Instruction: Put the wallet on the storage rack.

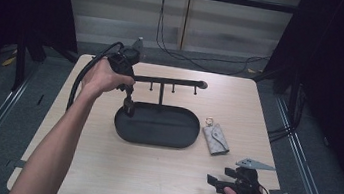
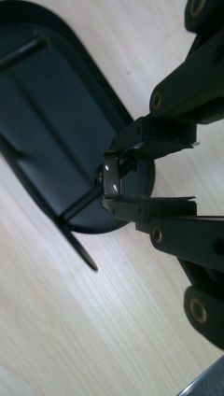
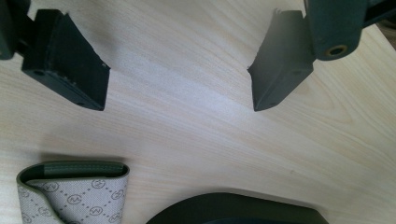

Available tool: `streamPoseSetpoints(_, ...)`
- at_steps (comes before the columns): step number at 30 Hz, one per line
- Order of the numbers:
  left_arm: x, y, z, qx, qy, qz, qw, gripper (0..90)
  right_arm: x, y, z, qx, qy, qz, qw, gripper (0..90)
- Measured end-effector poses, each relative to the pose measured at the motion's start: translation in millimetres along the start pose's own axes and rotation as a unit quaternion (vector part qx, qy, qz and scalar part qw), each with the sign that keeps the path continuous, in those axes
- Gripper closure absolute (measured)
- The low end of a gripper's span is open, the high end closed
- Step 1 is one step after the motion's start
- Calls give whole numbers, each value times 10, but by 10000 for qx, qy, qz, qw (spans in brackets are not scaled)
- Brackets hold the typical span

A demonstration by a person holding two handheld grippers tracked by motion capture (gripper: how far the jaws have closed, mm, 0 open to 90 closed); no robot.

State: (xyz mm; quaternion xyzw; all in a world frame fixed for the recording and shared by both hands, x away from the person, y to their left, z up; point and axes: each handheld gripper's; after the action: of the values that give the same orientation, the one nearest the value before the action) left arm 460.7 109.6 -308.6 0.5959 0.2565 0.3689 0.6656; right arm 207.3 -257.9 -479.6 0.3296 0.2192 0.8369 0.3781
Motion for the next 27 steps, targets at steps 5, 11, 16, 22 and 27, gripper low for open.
streamPoseSetpoints(5, 5, -33, -4, -64, 87, -28, 9999, 704, 5, 1, 0, 13, -1, 0, 10000, 193)
streamPoseSetpoints(11, 52, -55, -62, -122, 202, -233, 9995, 405, 11, -5, 3, 28, -31, -10, 10000, 193)
streamPoseSetpoints(16, 92, -19, -136, -273, 240, -304, 9989, 301, 5, -5, 3, 21, -27, -25, 10000, 193)
streamPoseSetpoints(22, 154, 39, -286, -528, 200, -366, 9977, 214, -3, -18, 9, 45, -25, -6, 10000, 193)
streamPoseSetpoints(27, 206, 79, -425, -747, 298, -341, 9962, 200, 0, -21, 11, 52, -15, -21, 10000, 193)
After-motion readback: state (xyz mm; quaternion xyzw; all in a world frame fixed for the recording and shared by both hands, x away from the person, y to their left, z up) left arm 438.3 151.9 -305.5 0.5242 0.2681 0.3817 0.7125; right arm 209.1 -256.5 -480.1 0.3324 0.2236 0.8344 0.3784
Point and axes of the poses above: each handheld gripper's, and its own axes: y roughly backward along the jaws, z roughly out of its top, x roughly to its left, and after that the axes turned 9 degrees about z, right-handed
